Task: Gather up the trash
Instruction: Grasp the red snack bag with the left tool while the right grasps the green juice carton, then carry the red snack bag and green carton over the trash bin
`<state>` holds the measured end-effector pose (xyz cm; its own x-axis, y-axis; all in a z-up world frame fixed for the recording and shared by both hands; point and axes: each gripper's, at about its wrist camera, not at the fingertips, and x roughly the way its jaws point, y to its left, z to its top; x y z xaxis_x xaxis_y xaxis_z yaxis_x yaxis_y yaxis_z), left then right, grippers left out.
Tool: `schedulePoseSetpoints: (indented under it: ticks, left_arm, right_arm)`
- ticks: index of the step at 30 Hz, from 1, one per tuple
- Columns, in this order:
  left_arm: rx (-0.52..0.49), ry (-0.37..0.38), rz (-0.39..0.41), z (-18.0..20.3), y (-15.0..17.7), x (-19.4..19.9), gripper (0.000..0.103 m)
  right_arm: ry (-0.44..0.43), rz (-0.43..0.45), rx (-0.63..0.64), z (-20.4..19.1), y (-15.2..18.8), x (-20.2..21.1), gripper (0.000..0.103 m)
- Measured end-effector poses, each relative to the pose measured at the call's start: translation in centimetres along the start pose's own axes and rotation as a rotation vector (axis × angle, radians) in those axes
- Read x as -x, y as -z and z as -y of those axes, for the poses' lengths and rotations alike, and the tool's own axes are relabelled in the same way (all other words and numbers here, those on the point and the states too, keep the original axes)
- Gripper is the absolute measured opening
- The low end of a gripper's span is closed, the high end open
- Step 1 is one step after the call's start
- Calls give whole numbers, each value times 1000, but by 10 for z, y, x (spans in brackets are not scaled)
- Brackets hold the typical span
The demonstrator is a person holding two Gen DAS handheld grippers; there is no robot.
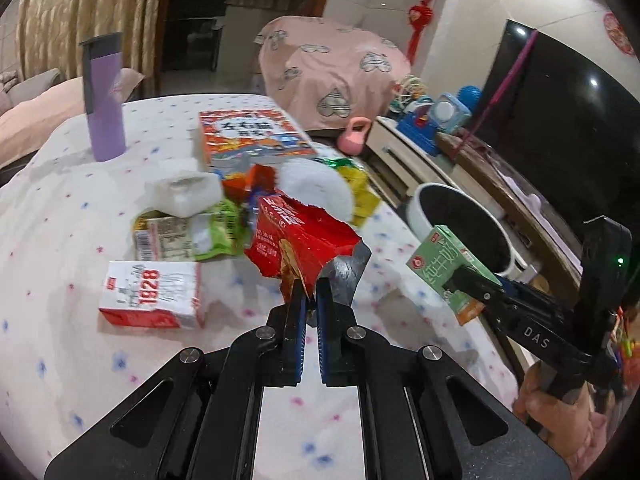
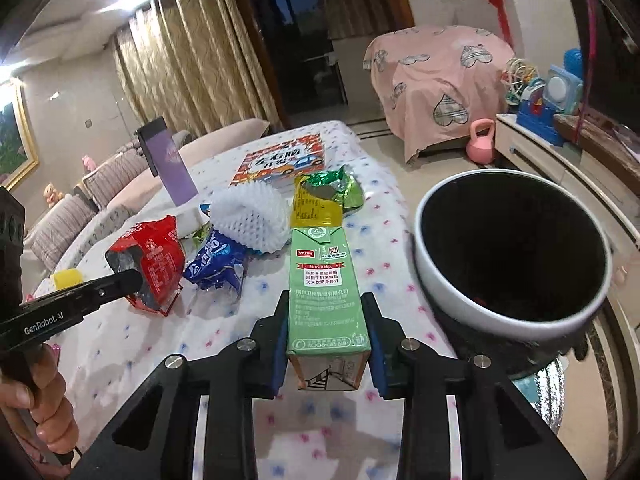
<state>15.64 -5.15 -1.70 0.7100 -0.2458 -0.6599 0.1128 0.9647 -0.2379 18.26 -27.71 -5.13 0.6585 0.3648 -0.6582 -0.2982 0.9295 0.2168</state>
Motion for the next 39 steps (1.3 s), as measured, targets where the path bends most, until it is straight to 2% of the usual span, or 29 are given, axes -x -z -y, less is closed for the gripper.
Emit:
schedulePoseSetpoints:
  ticks: [20,31,39]
  left_arm:
    - [-110,108,-45,62,5,-12,4]
    - [-187,157,-54,107,-15,-34,4]
    - [-242,187,-80,142,-38,-66,4]
  right_arm:
    - [60,72,-95,36,7,46,33]
    - [120,108,-132,76,-4,60,33]
    - [172,116,-151,112,-25,56,33]
